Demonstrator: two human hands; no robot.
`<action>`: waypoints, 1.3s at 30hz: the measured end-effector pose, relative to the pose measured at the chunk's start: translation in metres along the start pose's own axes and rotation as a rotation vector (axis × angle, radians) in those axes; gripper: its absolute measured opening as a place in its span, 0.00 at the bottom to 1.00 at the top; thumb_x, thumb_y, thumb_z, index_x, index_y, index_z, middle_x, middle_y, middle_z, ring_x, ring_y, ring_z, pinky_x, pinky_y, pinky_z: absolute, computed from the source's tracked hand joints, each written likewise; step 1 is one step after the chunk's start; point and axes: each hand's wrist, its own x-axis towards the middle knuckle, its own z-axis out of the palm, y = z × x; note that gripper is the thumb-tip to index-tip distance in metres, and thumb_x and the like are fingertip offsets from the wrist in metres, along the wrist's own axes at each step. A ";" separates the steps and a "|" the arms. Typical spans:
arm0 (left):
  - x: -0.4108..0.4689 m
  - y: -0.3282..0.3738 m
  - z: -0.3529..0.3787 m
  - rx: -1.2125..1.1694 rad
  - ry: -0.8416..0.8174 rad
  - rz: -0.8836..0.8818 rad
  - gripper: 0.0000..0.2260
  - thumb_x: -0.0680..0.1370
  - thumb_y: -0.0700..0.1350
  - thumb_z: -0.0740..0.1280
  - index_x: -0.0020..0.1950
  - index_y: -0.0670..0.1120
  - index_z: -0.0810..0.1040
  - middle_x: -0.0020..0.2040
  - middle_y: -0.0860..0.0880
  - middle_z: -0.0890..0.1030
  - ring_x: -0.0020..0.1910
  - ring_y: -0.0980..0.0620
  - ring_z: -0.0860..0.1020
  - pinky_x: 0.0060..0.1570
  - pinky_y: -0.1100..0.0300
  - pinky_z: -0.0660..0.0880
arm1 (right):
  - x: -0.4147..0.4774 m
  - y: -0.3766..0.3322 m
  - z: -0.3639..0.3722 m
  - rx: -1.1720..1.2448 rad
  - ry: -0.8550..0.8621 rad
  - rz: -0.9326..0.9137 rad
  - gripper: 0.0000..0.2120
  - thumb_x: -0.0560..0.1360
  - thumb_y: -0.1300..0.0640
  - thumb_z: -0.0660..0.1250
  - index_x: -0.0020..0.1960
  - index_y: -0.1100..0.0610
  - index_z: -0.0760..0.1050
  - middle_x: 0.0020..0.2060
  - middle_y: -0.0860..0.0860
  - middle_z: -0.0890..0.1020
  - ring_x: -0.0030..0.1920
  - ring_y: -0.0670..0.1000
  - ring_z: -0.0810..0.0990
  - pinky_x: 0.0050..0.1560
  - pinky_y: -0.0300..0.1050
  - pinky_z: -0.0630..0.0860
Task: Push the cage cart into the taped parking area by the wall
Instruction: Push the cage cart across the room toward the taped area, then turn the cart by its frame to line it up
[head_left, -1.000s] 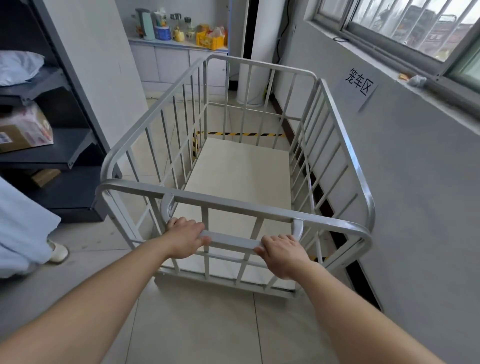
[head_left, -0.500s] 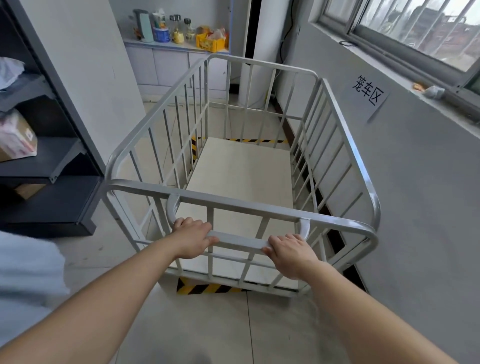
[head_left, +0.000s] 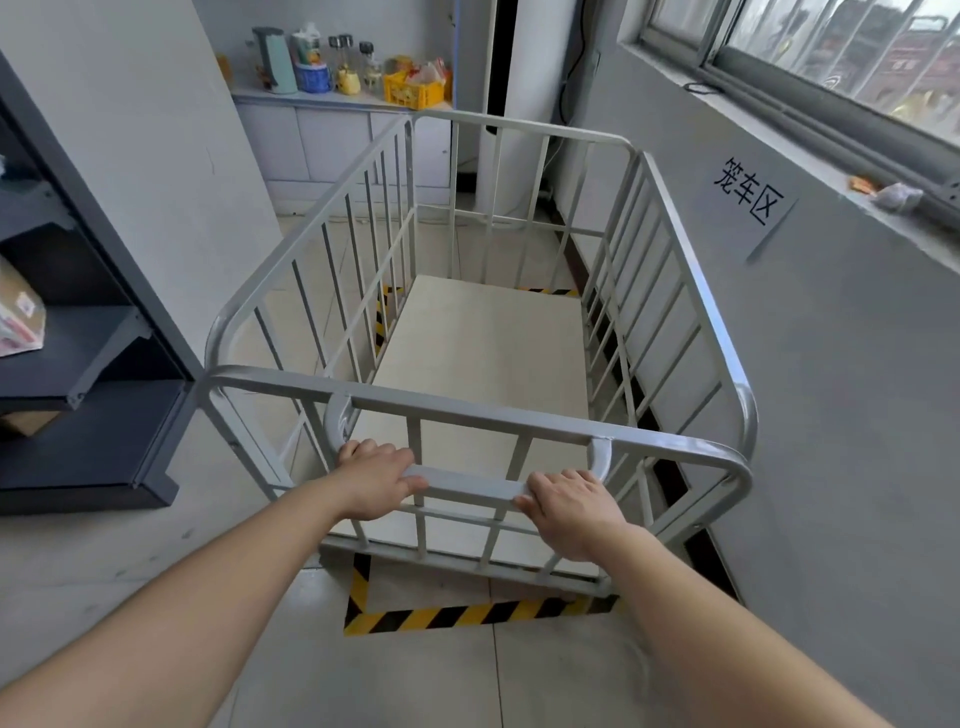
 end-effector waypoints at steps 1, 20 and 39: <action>0.004 -0.001 -0.003 0.003 -0.008 -0.004 0.19 0.82 0.59 0.49 0.64 0.49 0.69 0.63 0.47 0.73 0.65 0.45 0.66 0.68 0.49 0.55 | 0.004 0.001 -0.001 0.005 0.006 -0.003 0.21 0.81 0.41 0.44 0.56 0.53 0.68 0.53 0.52 0.78 0.56 0.55 0.74 0.64 0.51 0.63; 0.028 -0.004 -0.054 -0.274 -0.007 -0.102 0.16 0.77 0.50 0.65 0.65 0.52 0.73 0.59 0.52 0.74 0.61 0.50 0.74 0.63 0.53 0.70 | 0.040 -0.022 -0.010 0.072 0.055 -0.037 0.22 0.81 0.43 0.44 0.57 0.56 0.69 0.53 0.56 0.77 0.56 0.58 0.73 0.61 0.53 0.64; 0.107 0.148 -0.045 0.031 0.019 -0.087 0.29 0.76 0.69 0.48 0.73 0.57 0.64 0.72 0.44 0.67 0.73 0.41 0.59 0.70 0.35 0.43 | 0.022 0.123 -0.027 0.098 0.478 -0.329 0.13 0.77 0.57 0.63 0.59 0.57 0.77 0.59 0.56 0.80 0.61 0.58 0.76 0.56 0.55 0.78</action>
